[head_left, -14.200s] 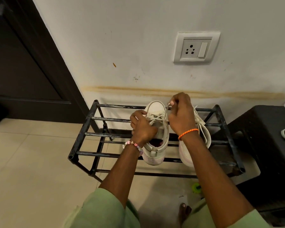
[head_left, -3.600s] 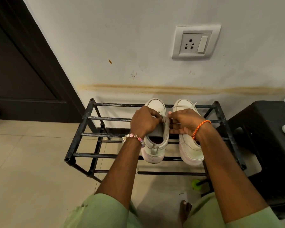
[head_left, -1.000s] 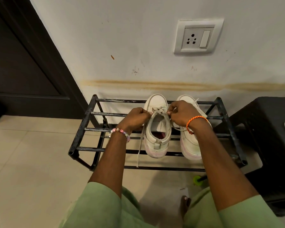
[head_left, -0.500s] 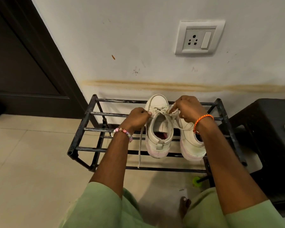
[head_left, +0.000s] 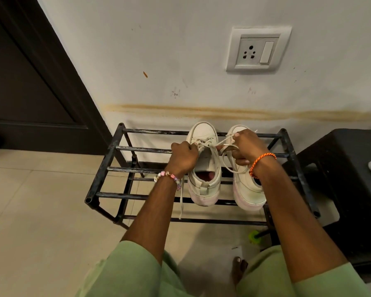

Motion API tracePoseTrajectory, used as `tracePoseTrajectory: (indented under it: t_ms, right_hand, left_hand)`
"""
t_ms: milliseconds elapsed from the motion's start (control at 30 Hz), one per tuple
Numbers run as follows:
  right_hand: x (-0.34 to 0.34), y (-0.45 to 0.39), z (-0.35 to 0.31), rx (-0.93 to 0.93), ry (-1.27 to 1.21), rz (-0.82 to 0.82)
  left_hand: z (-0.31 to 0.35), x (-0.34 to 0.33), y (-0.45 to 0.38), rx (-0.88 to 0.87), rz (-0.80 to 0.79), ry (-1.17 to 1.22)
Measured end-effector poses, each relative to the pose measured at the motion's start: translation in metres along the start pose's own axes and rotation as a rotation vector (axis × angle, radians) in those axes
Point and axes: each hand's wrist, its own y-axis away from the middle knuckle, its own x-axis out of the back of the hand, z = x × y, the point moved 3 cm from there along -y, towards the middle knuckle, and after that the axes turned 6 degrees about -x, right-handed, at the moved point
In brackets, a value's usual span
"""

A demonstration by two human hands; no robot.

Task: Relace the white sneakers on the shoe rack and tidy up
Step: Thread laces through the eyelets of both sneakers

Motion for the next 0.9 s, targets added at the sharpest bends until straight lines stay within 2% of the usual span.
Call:
tracePoseTrajectory:
  t_ms: [67, 133, 267, 400, 500, 567, 700, 800, 900]
  right_hand:
    - [-0.002, -0.005, 0.005, -0.033, -0.131, -0.001]
    - [-0.003, -0.009, 0.009, -0.024, -0.119, 0.038]
    - [0.01, -0.005, 0.008, 0.028, 0.178, 0.198]
    - [0.019, 0.002, 0.003, 0.091, 0.302, 0.225]
    - [0.015, 0.01, -0.003, 0.15, 0.35, 0.217]
    - [0.011, 0.012, -0.006, 0.193, 0.305, 0.182]
    - [-0.001, 0.016, -0.009, 0.263, 0.135, 0.147]
    - [-0.015, 0.012, -0.001, 0.233, 0.025, 0.139]
    - [-0.022, 0.011, 0.004, 0.208, -0.075, 0.141]
  left_hand:
    - [-0.001, -0.001, 0.0, -0.01, 0.024, 0.012]
    - [-0.001, -0.001, 0.0, -0.017, 0.004, 0.029]
    - [-0.002, 0.006, 0.001, -0.023, 0.016, 0.133]
    - [0.004, 0.022, 0.006, -0.07, 0.104, 0.191]
    - [0.012, 0.03, 0.013, -0.128, 0.033, 0.128]
    - [0.018, 0.031, 0.019, -0.157, -0.025, 0.043]
    - [0.027, 0.031, 0.025, -0.244, 0.025, -0.162]
    - [0.035, 0.029, 0.029, -0.302, 0.067, -0.287]
    - [0.033, 0.028, 0.027, -0.297, 0.061, -0.254]
